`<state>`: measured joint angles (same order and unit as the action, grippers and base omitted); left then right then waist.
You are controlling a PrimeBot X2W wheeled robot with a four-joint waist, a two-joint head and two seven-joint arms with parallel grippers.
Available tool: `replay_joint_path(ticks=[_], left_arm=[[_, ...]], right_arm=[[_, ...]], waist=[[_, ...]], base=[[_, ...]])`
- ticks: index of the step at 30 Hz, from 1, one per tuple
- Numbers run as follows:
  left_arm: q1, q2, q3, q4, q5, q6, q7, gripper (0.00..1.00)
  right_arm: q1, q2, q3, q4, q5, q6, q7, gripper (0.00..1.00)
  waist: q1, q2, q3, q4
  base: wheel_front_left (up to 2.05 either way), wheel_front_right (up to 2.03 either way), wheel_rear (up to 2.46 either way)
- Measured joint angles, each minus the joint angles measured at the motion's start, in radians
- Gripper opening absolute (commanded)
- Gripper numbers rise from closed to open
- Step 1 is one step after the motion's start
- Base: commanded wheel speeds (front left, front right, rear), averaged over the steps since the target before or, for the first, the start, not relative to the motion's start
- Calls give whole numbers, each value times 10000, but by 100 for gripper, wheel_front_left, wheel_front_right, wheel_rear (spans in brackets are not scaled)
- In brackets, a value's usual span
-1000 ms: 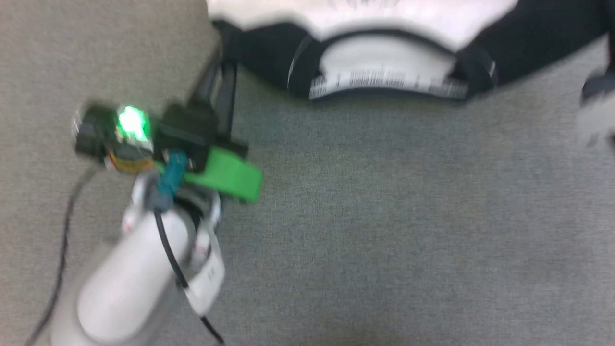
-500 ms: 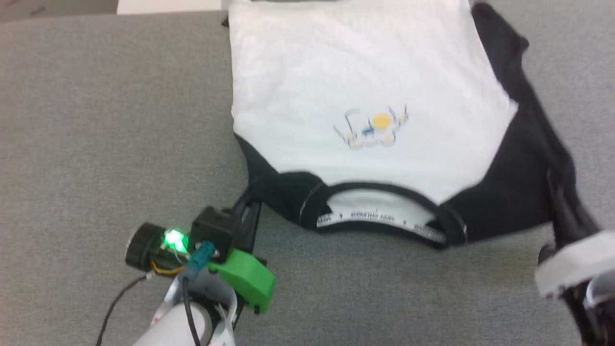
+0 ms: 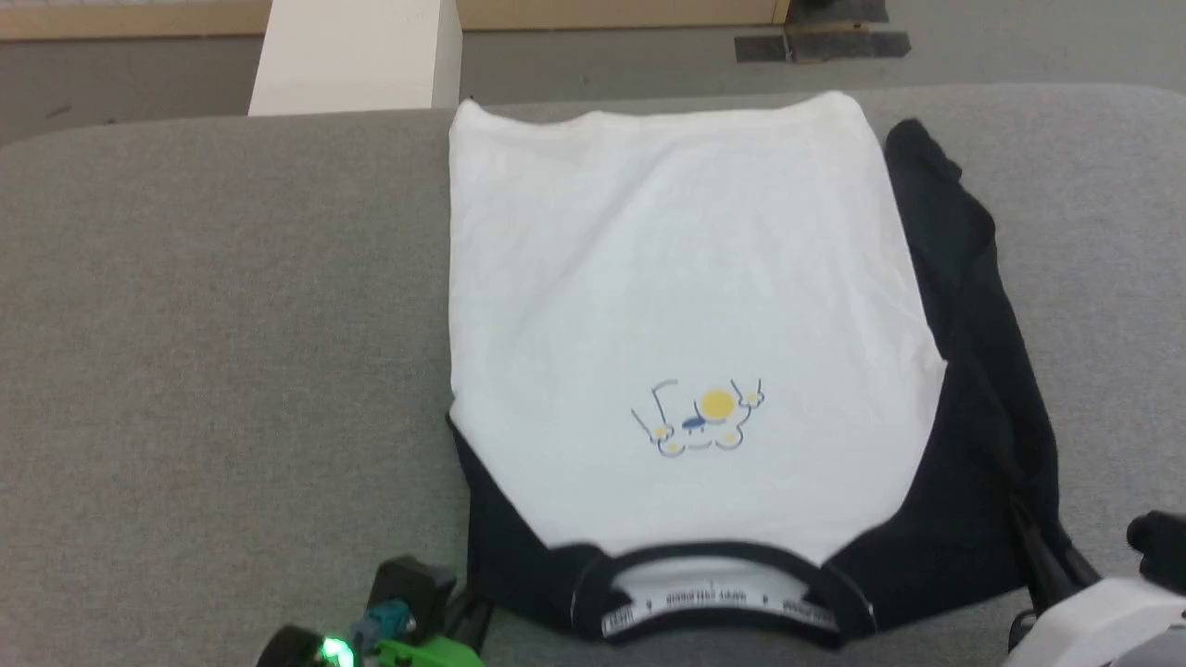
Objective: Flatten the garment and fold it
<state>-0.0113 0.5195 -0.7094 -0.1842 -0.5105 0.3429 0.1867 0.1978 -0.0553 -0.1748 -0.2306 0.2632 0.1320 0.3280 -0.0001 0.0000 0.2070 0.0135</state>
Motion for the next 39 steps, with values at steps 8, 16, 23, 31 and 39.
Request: replay_joint_path(ticks=[8, 16, 23, 31, 39], left_arm=[[832, 525, -232, -665, -928, -261, 984, 0], [1830, 1369, -148, -2061, -1574, 71, 1914, 0], [1548, 1444, 529, -2836, -788, 529, 951, 0], [-1541, 867, 1450, -3522, 493, 629, 230, 0], [-5100, 723, 2293, -3078, 1045, 180, 579, 0]], right_arm=[[1220, 36, -27, -393, 253, 0, 692, 0], [2411, 44, 10, -1645, 508, 0, 1981, 0], [2234, 48, 21, -2343, 715, 0, 1804, 0], [-1150, -525, 750, -3356, 165, 0, 1722, 0], [-5608, -1835, 1565, -3074, 215, 0, 1839, 0]], waist=[[0, 0, -490, -88], [0, 0, -932, -140], [0, 0, -1160, -228], [0, 0, -1249, -281], [1, 0, -1215, -367]], base=[[0, 0, 0], [0, 0, 0], [0, 0, 0], [0, 0, 0], [0, 0, 0]])
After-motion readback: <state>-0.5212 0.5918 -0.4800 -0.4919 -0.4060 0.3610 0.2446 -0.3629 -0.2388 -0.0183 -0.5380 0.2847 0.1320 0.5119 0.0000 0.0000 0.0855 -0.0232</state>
